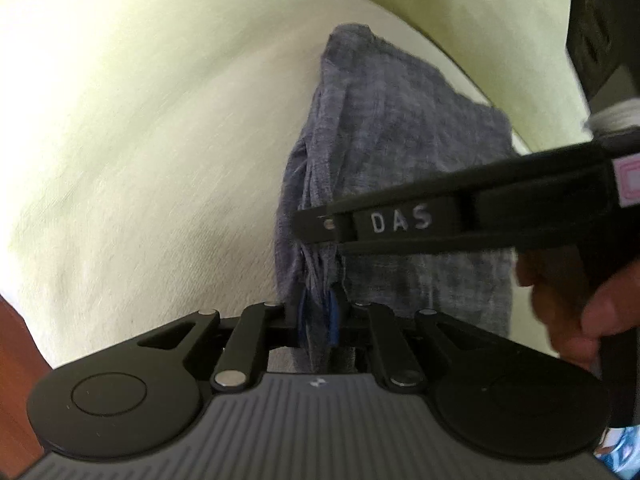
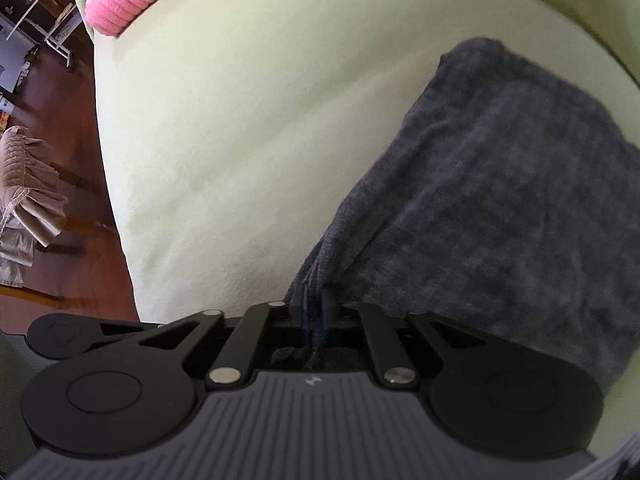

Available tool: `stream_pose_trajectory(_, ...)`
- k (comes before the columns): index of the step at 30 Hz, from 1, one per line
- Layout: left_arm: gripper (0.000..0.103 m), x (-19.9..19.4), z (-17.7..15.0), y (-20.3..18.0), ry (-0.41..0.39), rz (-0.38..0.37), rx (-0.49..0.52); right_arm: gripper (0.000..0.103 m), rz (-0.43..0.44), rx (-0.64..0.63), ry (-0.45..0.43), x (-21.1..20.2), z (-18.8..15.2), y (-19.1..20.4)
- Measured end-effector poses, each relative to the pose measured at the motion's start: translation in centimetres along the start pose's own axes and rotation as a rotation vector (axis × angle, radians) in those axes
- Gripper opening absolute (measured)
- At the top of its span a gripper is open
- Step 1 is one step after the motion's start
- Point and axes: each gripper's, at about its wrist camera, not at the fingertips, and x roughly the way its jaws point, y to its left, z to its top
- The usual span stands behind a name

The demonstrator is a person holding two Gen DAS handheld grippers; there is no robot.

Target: Fold clothes

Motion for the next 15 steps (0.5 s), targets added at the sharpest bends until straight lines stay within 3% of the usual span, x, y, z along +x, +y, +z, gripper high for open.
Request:
stream_pose_trajectory(4,0.014,-1.0,-1.2,-0.1,0.052,0.003,0.063,0.038,0.052,0.110,-0.076,-2.9,-0.2,-1.9)
stream_pose_trajectory(9,0.014,-2.7,-2.7,0.3,0.088,-0.057,0.048,0.038,0.007,0.149,-0.132,-7.4,-3.4,-3.7)
stream_pose_trajectory(11,0.014,-2.7,-2.9,0.3,0.092,-0.076,0.027,0.034,-0.015,0.095,-0.102,-8.0,-5.6,-3.4)
stream_pose_trajectory(13,0.014,-2.5,-3.1,0.3,0.082,-0.102,-0.012,0.021,-0.041,0.047,-0.075,-7.9,-7.0,-3.1)
stream_pose_trajectory(15,0.014,-2.1,-3.2,0.3,0.071,-0.122,-0.050,0.020,-0.067,-0.001,-0.052,-7.8,-9.0,-2.7)
